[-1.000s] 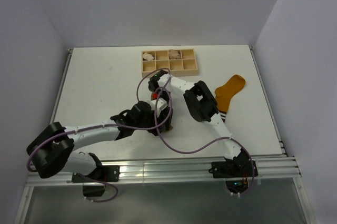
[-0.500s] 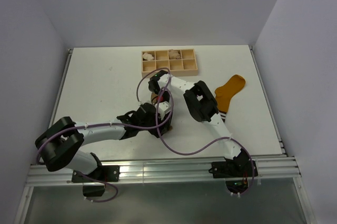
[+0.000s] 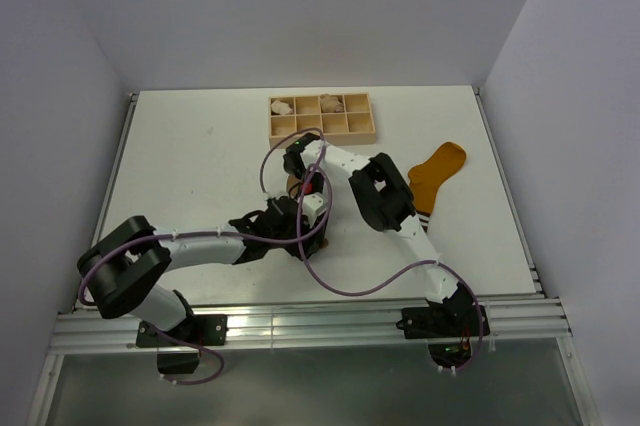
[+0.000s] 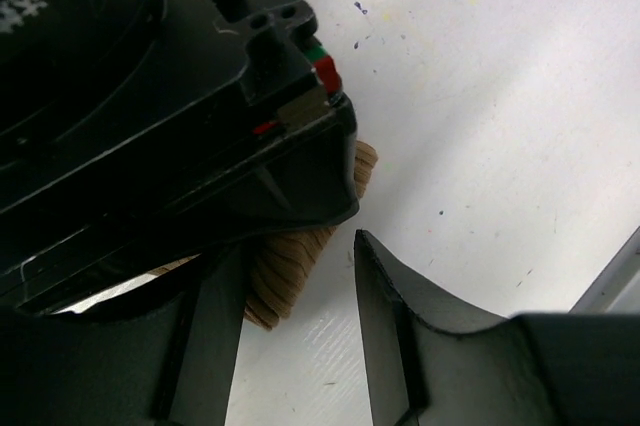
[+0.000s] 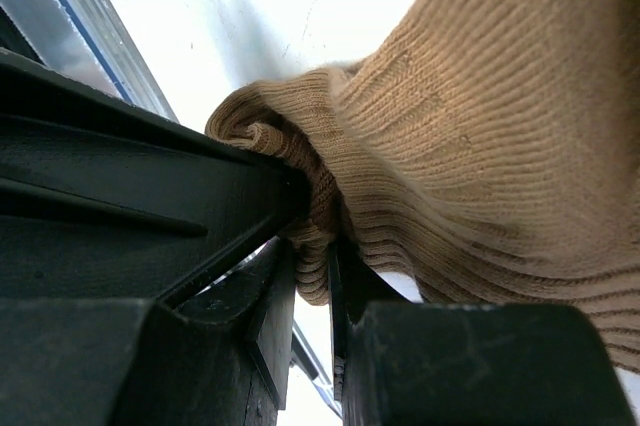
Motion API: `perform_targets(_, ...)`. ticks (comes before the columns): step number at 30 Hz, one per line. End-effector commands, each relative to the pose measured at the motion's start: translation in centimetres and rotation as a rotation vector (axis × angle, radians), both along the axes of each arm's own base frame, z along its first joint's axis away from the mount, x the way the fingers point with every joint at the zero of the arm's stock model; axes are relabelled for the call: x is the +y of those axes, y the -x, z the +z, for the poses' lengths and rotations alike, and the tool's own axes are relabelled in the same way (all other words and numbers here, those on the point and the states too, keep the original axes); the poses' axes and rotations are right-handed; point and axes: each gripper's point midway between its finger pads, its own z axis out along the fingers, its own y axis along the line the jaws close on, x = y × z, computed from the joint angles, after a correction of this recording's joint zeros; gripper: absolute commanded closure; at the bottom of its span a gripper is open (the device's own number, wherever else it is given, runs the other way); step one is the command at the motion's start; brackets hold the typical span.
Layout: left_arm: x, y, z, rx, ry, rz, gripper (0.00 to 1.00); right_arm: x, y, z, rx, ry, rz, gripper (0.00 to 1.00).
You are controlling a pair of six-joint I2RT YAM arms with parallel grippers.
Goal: Roll the socks
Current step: Roll the sock at the center of the board.
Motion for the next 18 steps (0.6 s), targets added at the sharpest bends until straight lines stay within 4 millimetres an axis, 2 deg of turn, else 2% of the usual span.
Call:
perform_targets(1, 0.1, 2.3, -1.9, 0.099, -0.04, -0.02, 0.5, -1.3, -4.7, -3.4, -0.219, -0.008, 0.089, 1.0)
perform_targets(4, 0.3, 2.3, -2.2, 0.106, -0.05, -0.008, 0.57, -1.1, -5.1, -3.1, -0.232, -0.027, 0.074, 0.98)
perform_targets(8, 0.3, 2.4, -2.8, 0.127, -0.061, -0.006, 0.75, -0.7, -5.8, -2.3, -0.253, -0.069, 0.028, 0.93)
perform_targets(9, 0.4, 2.5, -3.0, 0.131, -0.065, -0.002, 0.83, -0.5, -6.0, -1.9, -0.261, -0.085, 0.018, 0.91)
perform_targets(12, 0.4, 2.4, -3.0, 0.128, -0.064, 0.004, 0.87, -0.4, -6.7, -1.4, -0.277, -0.108, -0.014, 0.87)
perform_targets(15, 0.5, 2.4, -3.1, 0.131, -0.066, 0.006, 0.96, -0.4, -7.4, -1.1, -0.299, -0.12, -0.051, 0.73)
perform_targets(18, 0.5, 2.4, -3.2, 0.135, -0.069, 0.012, 0.99, -0.5, -7.8, -0.3, -0.308, -0.148, -0.089, 0.66)
